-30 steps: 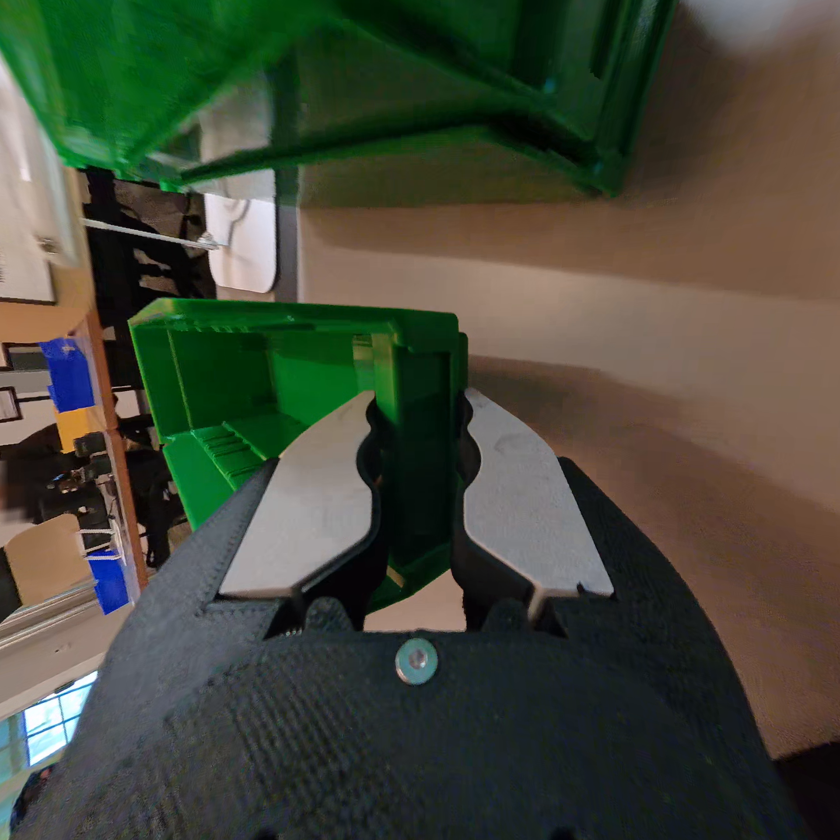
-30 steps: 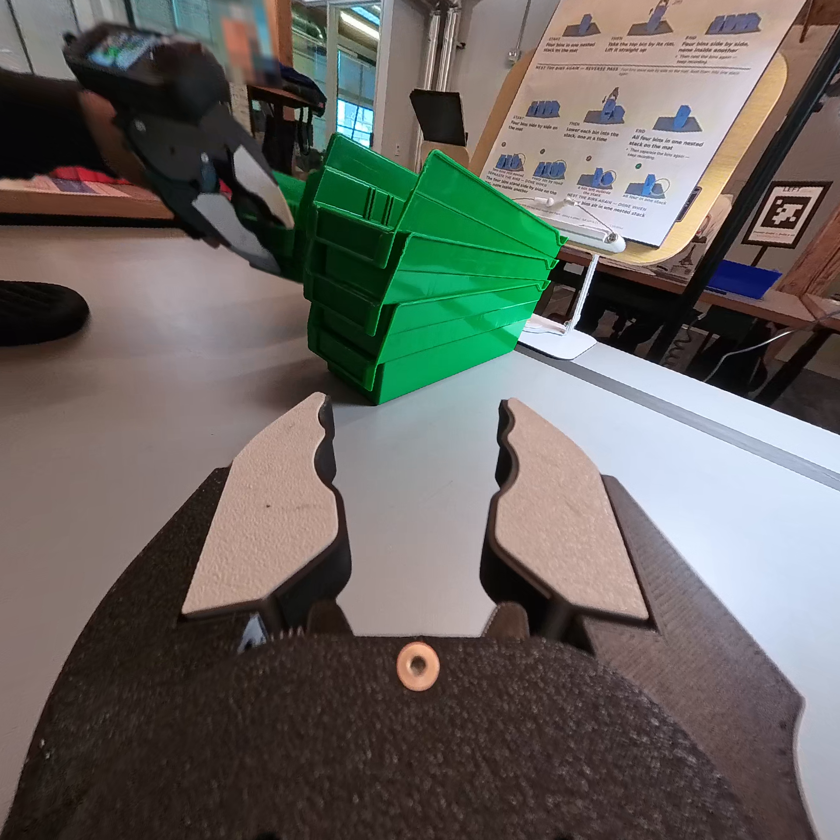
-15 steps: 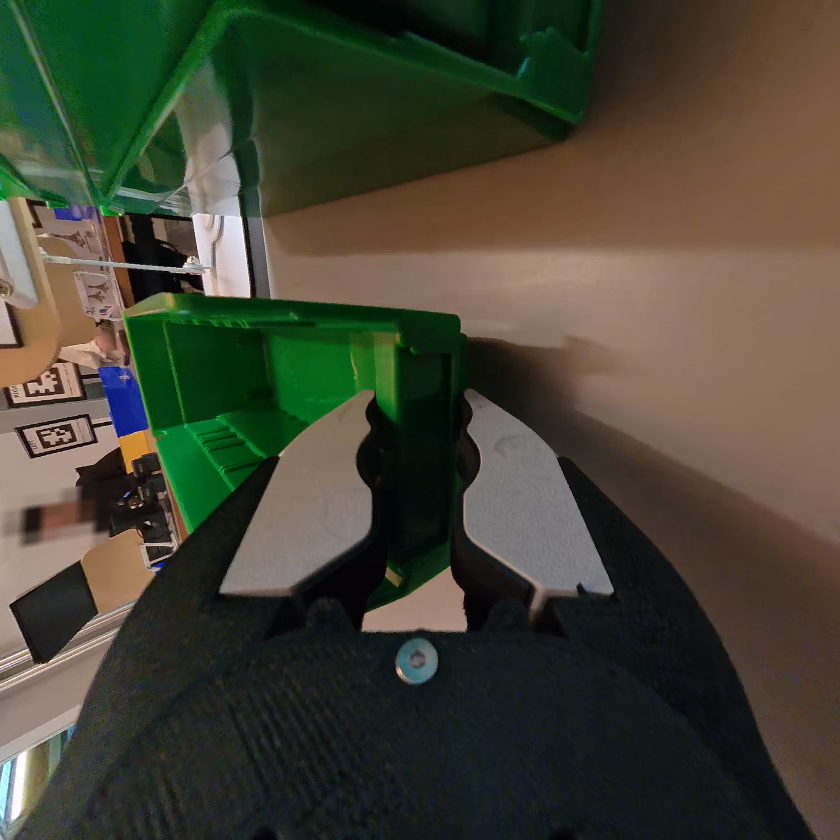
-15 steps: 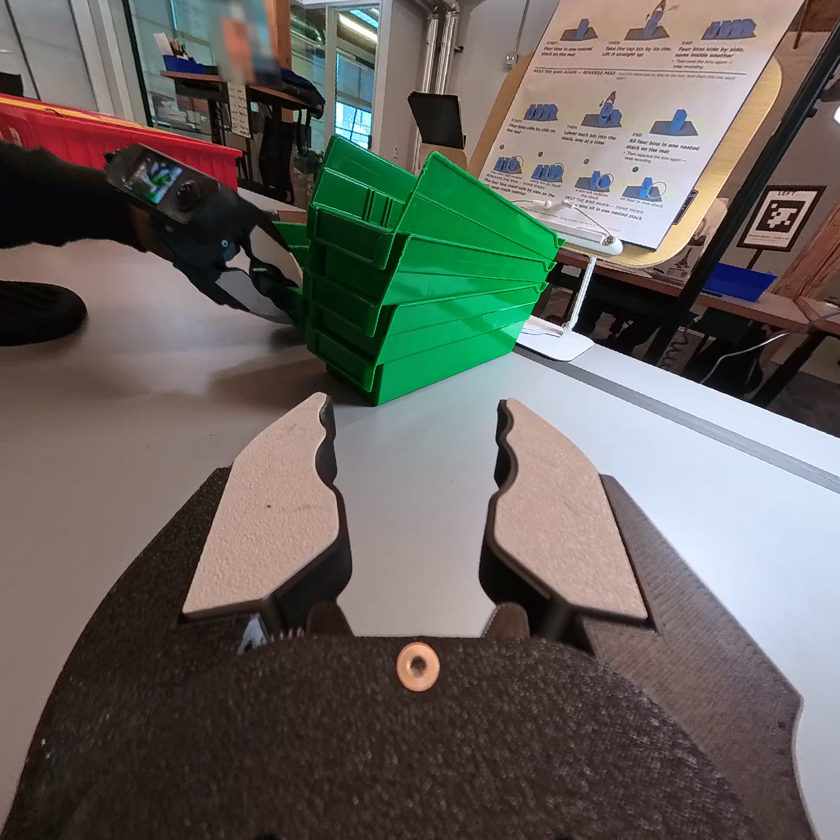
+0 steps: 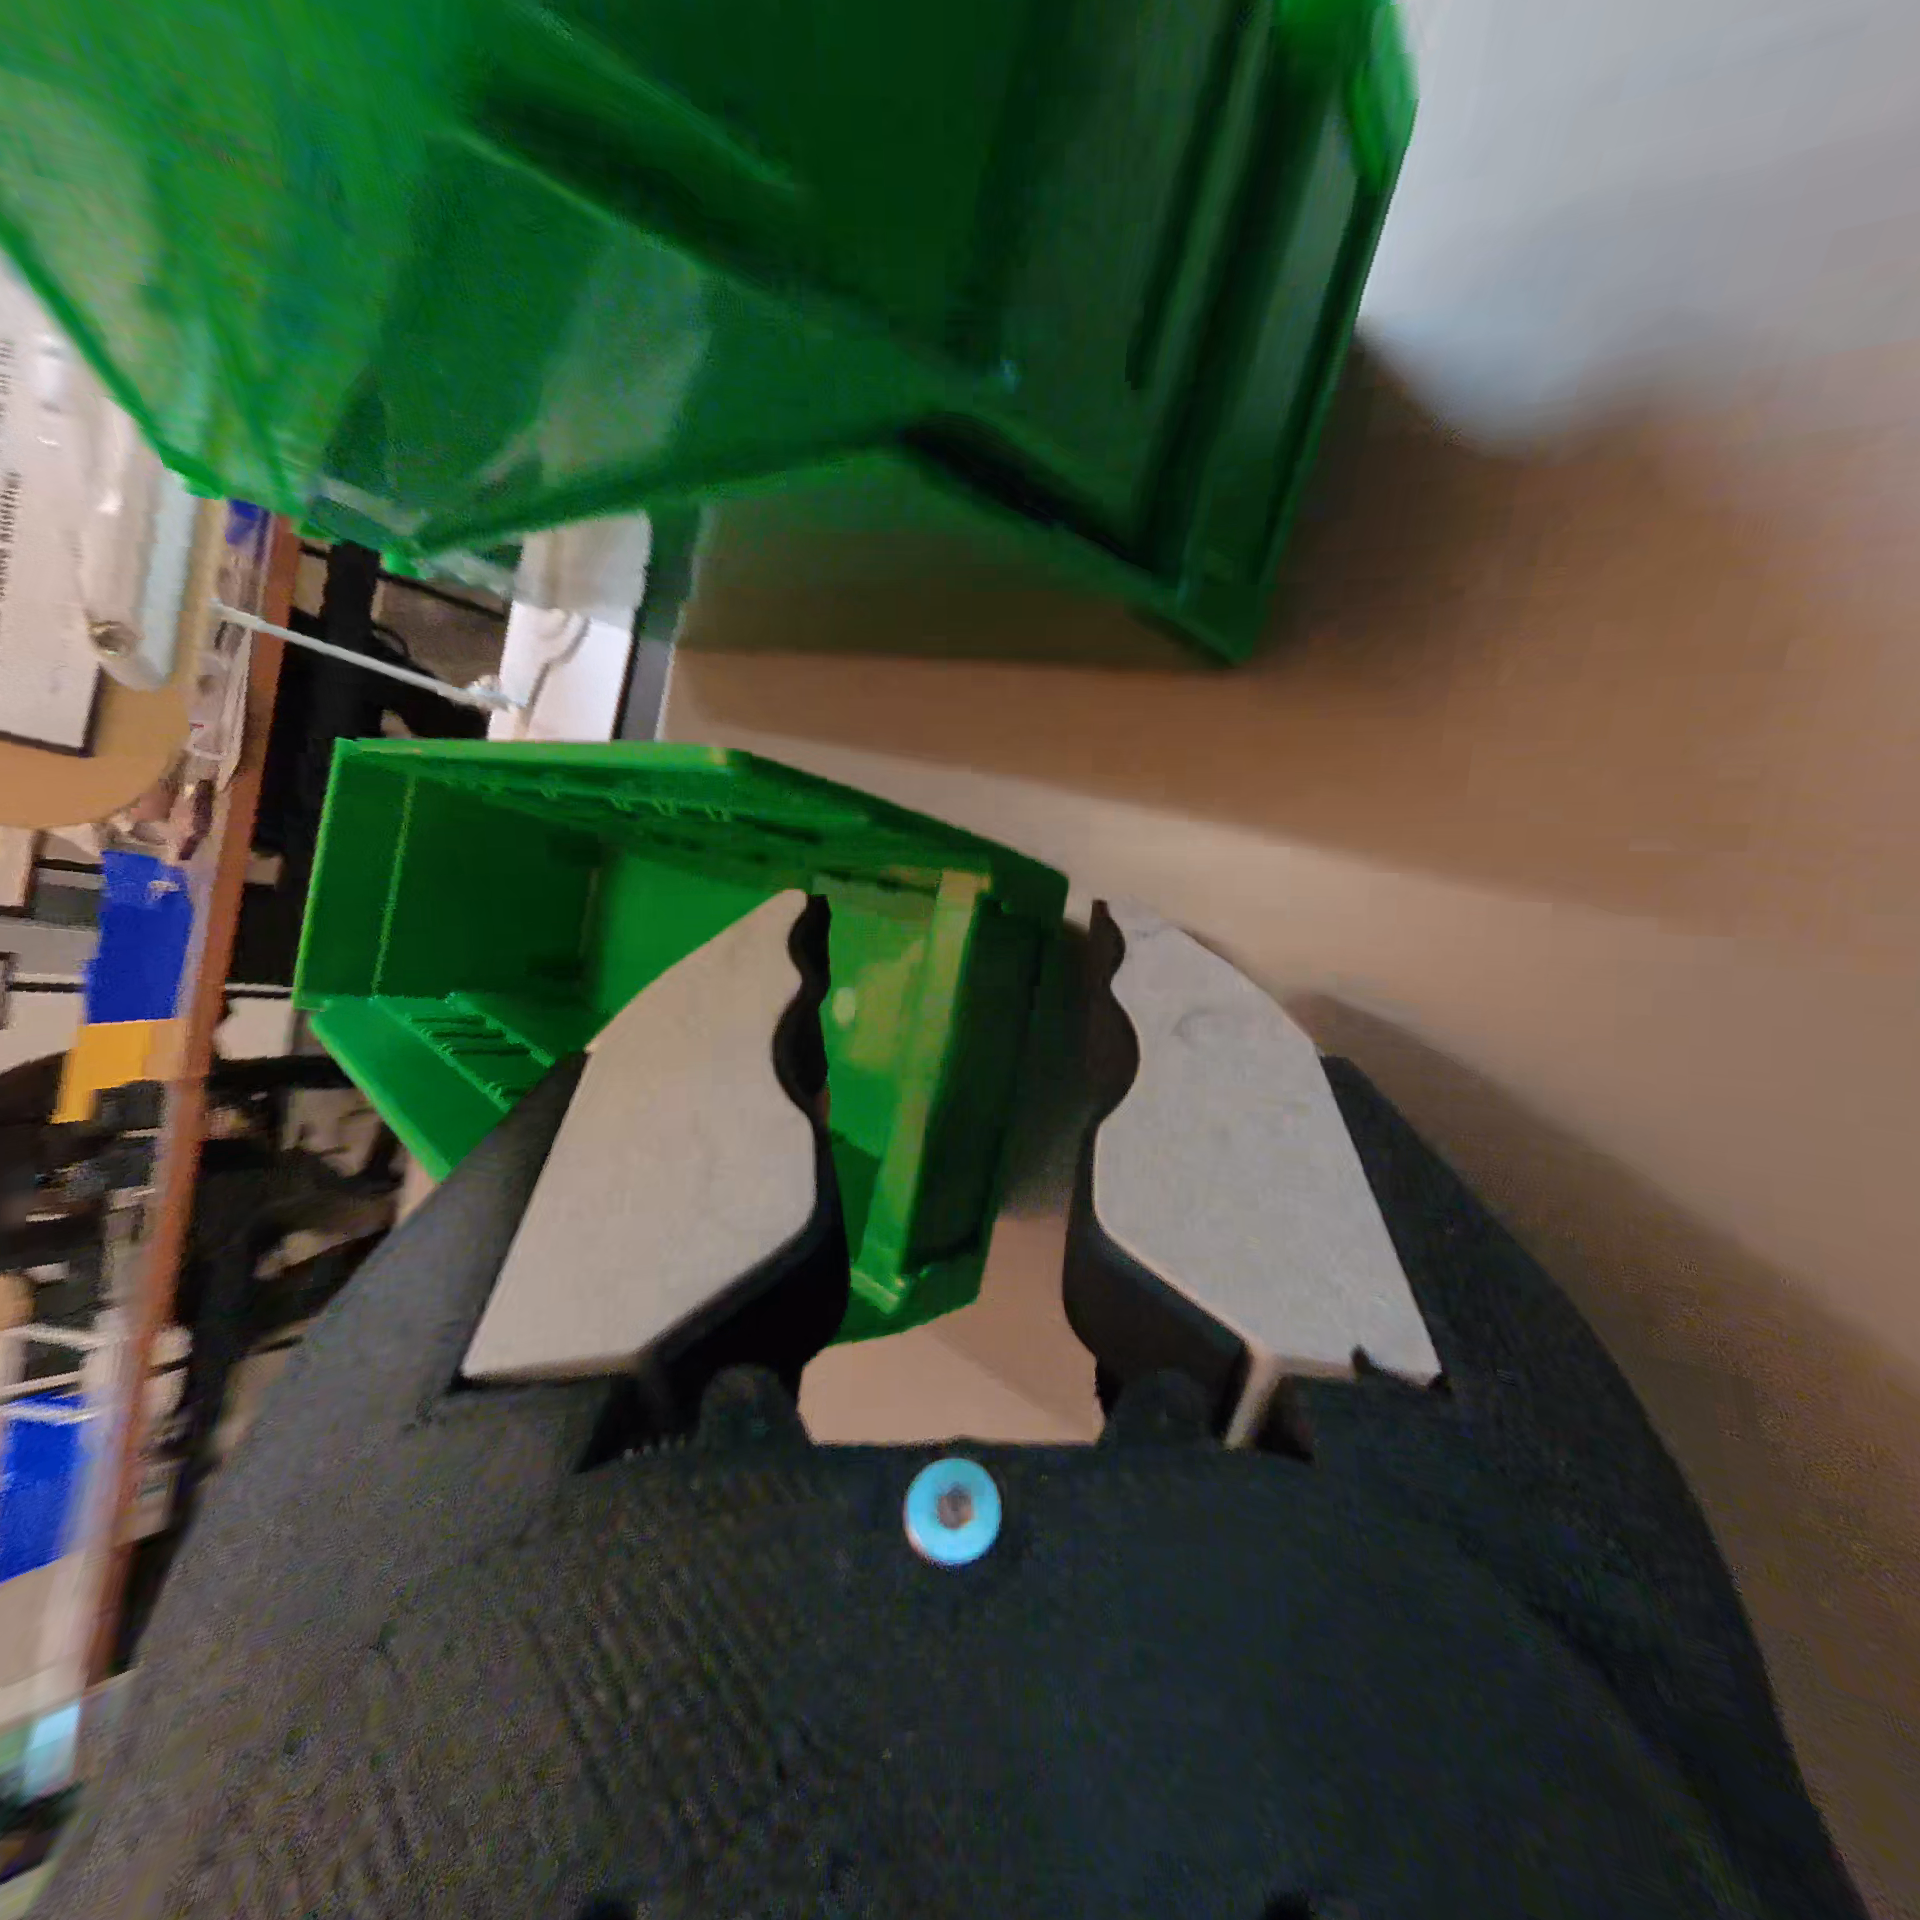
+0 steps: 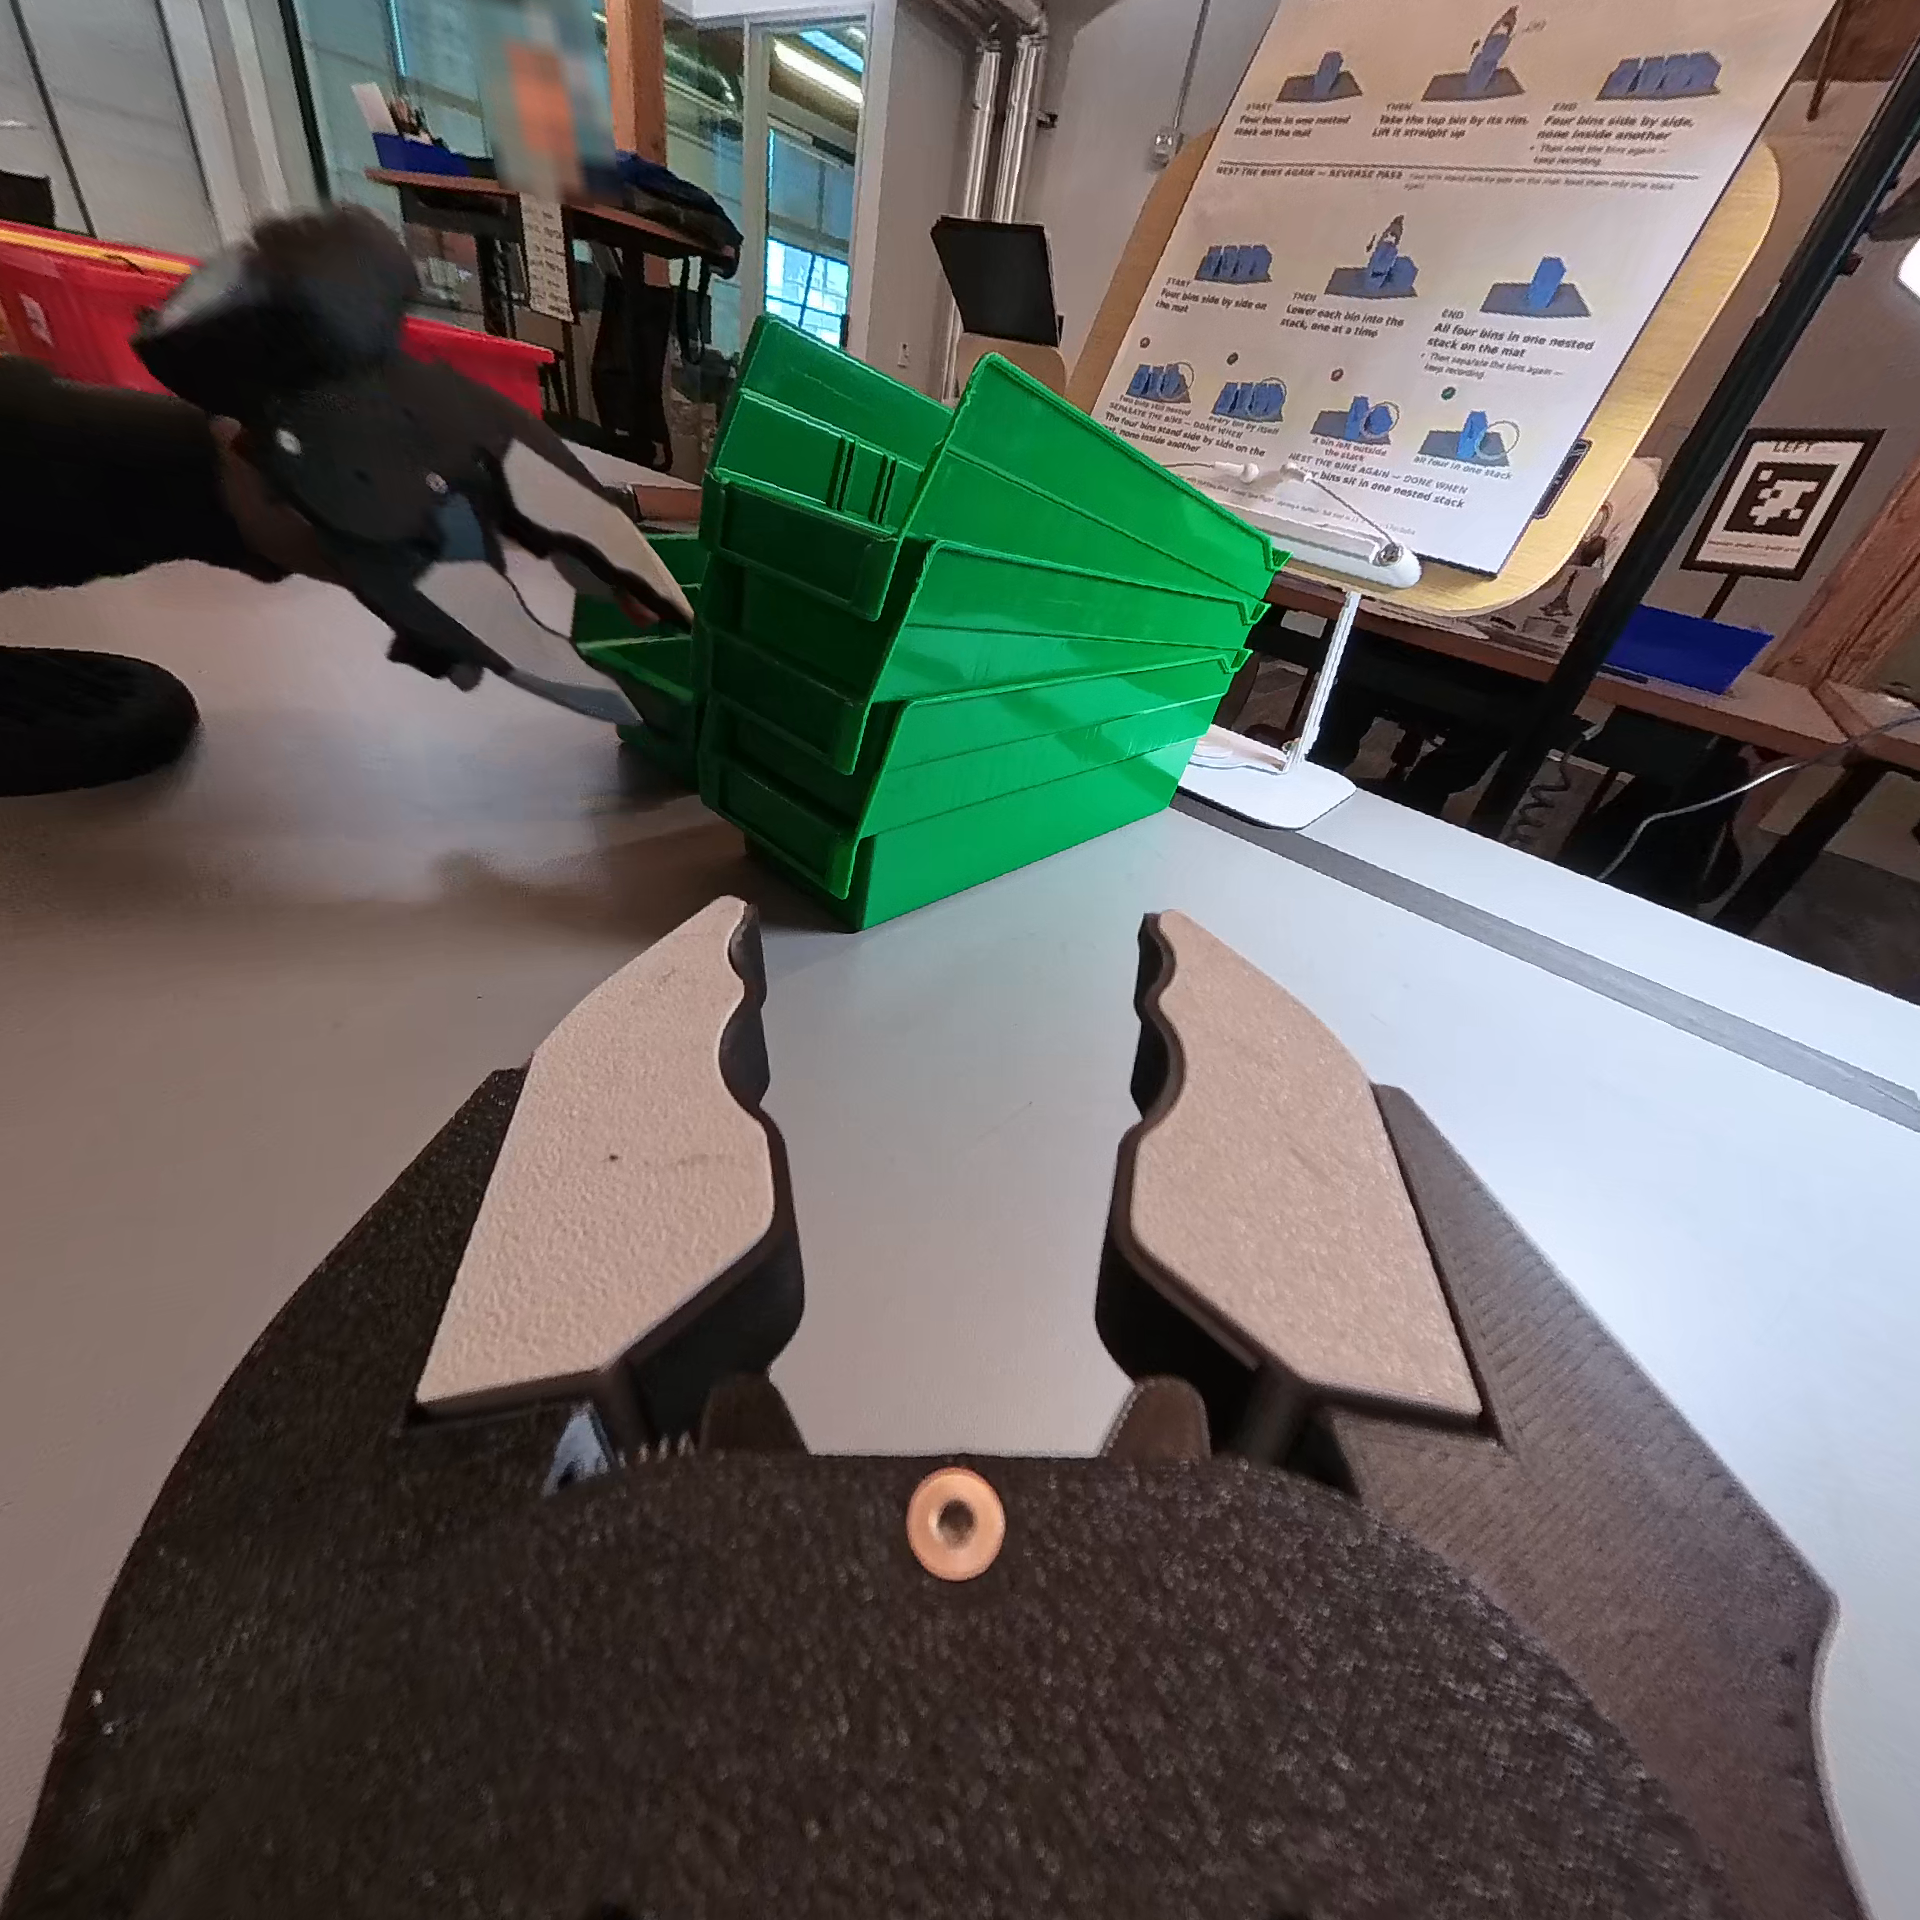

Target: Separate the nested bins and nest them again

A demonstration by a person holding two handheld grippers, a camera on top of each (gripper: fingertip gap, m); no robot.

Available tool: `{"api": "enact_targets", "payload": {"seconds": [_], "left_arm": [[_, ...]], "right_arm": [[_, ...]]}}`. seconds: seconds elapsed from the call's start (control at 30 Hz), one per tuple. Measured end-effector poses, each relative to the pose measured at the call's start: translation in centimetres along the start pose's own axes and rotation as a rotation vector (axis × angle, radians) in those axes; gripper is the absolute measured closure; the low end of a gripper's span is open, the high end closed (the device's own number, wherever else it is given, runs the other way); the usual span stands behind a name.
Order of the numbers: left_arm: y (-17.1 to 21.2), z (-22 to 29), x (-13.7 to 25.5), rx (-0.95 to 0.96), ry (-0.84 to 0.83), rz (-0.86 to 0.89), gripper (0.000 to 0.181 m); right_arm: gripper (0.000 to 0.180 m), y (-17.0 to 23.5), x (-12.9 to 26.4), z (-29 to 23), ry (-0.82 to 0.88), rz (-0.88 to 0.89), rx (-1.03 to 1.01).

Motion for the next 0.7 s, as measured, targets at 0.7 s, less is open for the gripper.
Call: {"api": "enact_targets", "payload": {"seconds": [0.7], "left_arm": [[2.1, 4.2, 7.9, 0.801, 0.094, 0.575, 0.129]], "right_arm": [[0.128, -10.5, -17.0, -7.6, -0.298, -0.493, 0.781]]}}
Point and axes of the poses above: each gripper's, where its closed fingertips meet, x back along the fingers, y out of its underside, z = x × y across the jaws, the point moved 7 cm from there along x, back along the fingers, and after that the axes turned 3 degrees about y, right-handed, at the moved point
